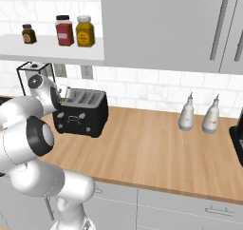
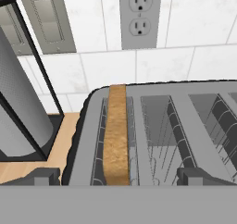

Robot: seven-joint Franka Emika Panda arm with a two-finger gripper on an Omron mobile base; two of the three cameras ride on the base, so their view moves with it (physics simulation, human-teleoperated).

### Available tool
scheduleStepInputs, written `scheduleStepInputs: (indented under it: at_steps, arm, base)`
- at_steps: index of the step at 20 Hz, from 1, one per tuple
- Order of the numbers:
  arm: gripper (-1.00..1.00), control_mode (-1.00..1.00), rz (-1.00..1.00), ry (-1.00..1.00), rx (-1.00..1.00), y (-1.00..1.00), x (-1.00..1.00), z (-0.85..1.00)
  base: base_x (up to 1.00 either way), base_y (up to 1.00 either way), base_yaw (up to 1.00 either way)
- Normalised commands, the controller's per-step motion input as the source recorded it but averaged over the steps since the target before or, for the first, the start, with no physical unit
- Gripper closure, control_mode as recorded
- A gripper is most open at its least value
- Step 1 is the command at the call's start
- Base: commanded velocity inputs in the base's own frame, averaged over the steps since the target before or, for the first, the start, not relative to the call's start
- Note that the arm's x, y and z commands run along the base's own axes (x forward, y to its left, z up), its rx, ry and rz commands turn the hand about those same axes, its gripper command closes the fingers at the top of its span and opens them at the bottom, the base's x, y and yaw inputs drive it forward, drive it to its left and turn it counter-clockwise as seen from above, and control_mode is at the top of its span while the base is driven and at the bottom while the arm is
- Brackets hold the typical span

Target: Start the toaster. Once the lever pops up, take the bread to the plate on the dining counter.

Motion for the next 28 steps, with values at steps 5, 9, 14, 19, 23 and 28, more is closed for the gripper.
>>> scheduleStepInputs:
  at_steps: [5,9,14,19,23,28]
  arm:
    - [-1.00,-1.00,0.00,0.00,0.00,0.00,0.00,0.00]
    - [-1.00,-1.00,0.00,0.00,0.00,0.00,0.00,0.00]
    - [-1.00,-1.00,0.00,0.00,0.00,0.00,0.00,0.00]
    - [-1.00,-1.00,0.00,0.00,0.00,0.00,0.00,0.00]
    - [-1.00,-1.00,0.00,0.00,0.00,0.00,0.00,0.00]
    - [-1.00,-1.00,0.00,0.00,0.00,0.00,0.00,0.00]
  base:
    - [0.00,0.00,0.00]
    - [0.00,0.00,0.00]
    - [0.00,0.00,0.00]
    - [0.00,0.00,0.00]
    - [0.00,0.00,0.00]
    - [0.00,0.00,0.00]
